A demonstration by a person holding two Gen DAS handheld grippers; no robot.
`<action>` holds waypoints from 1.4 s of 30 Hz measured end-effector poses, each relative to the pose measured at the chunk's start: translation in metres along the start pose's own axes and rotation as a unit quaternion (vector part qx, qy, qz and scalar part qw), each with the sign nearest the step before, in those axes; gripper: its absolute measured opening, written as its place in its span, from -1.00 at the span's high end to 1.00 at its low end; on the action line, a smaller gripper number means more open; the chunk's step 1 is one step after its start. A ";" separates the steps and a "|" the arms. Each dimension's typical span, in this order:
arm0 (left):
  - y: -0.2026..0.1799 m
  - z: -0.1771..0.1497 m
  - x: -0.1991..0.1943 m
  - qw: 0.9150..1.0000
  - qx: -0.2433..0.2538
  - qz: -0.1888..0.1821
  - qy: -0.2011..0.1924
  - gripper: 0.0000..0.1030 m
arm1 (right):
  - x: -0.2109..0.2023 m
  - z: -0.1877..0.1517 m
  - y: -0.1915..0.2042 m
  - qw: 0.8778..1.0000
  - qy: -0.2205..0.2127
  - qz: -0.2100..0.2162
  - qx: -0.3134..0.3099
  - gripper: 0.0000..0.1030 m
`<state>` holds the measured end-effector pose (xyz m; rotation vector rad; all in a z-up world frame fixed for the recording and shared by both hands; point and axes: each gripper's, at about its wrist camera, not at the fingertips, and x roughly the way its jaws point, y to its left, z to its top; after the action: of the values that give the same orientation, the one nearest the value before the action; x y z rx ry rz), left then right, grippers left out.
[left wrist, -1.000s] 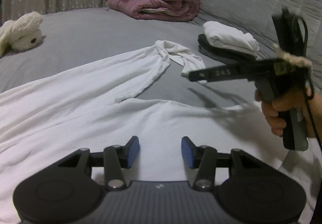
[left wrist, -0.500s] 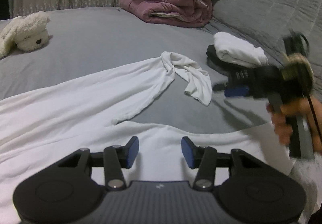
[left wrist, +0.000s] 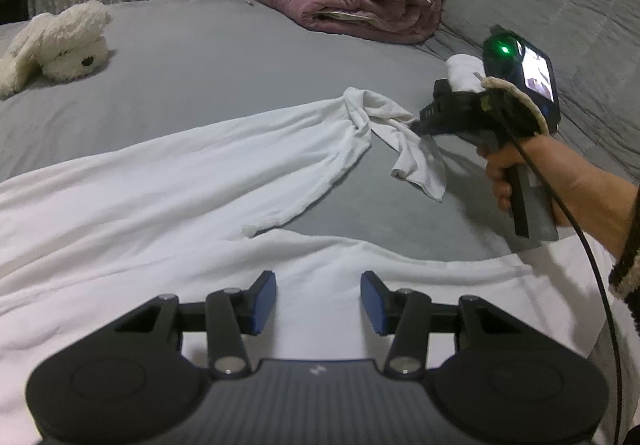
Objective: Fold clothes
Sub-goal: 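Grasp the leg cuff with the right gripper and lift it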
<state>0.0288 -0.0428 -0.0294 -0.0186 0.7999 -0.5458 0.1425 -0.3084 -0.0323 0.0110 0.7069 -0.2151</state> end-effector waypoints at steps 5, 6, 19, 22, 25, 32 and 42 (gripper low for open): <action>0.004 0.000 -0.002 1.000 -0.004 0.002 -0.001 0.07 | -0.037 0.007 0.014 0.995 -0.074 -0.014 -0.072 0.96; 0.004 0.001 -0.002 1.000 -0.006 0.003 -0.001 0.07 | -0.046 0.007 0.016 0.993 -0.086 -0.011 -0.083 0.96; 0.005 0.001 -0.004 1.000 -0.009 0.011 0.002 0.07 | -0.121 -0.046 0.057 0.963 -0.072 0.121 -0.231 0.96; 0.005 0.001 -0.003 1.000 -0.010 0.012 0.003 0.07 | -0.119 -0.062 0.066 0.956 -0.040 0.139 -0.257 0.96; 0.005 0.002 -0.003 1.000 -0.012 0.011 0.004 0.07 | -0.117 -0.073 0.072 0.950 -0.003 0.150 -0.272 0.93; 0.005 0.002 -0.004 1.000 -0.015 0.011 0.007 0.07 | -0.125 -0.056 0.052 0.960 0.014 0.180 -0.216 0.18; 0.003 0.001 -0.002 1.000 -0.009 0.012 0.008 0.07 | -0.074 -0.021 0.024 0.987 0.032 0.140 -0.072 0.19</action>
<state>0.0302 -0.0393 -0.0278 -0.0209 0.8206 -0.5164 0.0796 -0.2688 -0.0018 -0.0208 0.7757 0.1071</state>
